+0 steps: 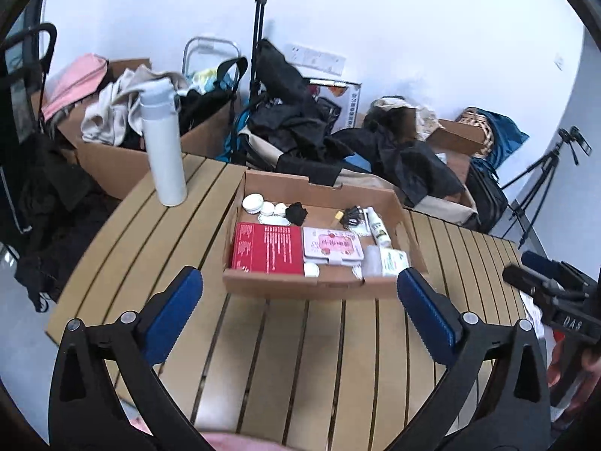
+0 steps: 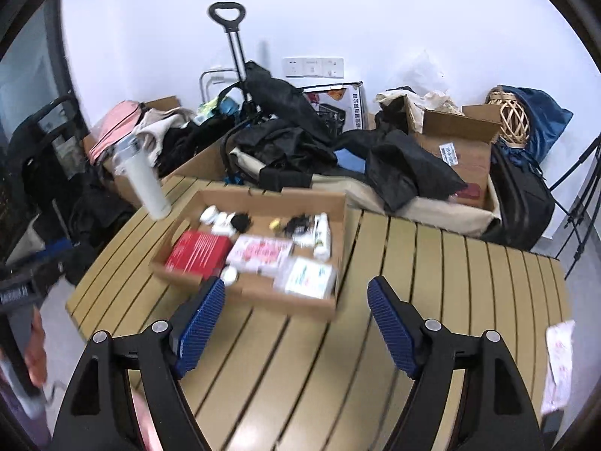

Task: Organize objects

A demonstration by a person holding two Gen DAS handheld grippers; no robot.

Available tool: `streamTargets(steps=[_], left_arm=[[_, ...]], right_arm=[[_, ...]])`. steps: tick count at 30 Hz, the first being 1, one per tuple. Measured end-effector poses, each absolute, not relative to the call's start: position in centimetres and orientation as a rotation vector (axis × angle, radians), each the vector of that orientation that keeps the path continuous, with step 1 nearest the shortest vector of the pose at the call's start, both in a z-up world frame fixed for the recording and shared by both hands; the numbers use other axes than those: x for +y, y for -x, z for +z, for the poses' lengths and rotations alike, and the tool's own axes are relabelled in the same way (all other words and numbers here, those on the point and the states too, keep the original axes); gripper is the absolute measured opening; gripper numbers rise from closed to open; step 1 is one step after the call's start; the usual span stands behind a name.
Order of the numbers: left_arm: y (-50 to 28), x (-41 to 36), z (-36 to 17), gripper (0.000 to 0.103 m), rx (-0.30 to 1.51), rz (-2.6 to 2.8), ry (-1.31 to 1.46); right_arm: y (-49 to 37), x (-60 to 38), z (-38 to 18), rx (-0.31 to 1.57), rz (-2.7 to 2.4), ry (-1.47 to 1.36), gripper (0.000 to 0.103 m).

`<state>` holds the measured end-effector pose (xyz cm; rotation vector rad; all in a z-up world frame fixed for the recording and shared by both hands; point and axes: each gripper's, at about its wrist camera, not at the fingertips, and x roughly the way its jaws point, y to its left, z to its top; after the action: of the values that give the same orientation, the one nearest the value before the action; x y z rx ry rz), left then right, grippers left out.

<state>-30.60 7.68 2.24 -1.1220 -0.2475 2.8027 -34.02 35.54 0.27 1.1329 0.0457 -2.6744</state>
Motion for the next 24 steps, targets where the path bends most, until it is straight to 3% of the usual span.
streamTargets(steps=[7, 18, 24], left_arm=[[24.1, 7.1, 4.1, 0.103, -0.243, 2.78, 1.084], [8.7, 7.3, 6.1, 0.103, -0.063, 2.833, 0.972], [0.9, 7.0, 4.3, 0.103, 0.0, 2.823, 0.888]], right_arm=[[25.3, 36.4, 0.9, 0.09, -2.684, -1.117, 0.082], [10.8, 34.4, 3.8, 0.094, -2.718, -0.939, 0.082], [2.6, 32.3, 1.7, -0.065, -2.741, -0.822, 0.082]])
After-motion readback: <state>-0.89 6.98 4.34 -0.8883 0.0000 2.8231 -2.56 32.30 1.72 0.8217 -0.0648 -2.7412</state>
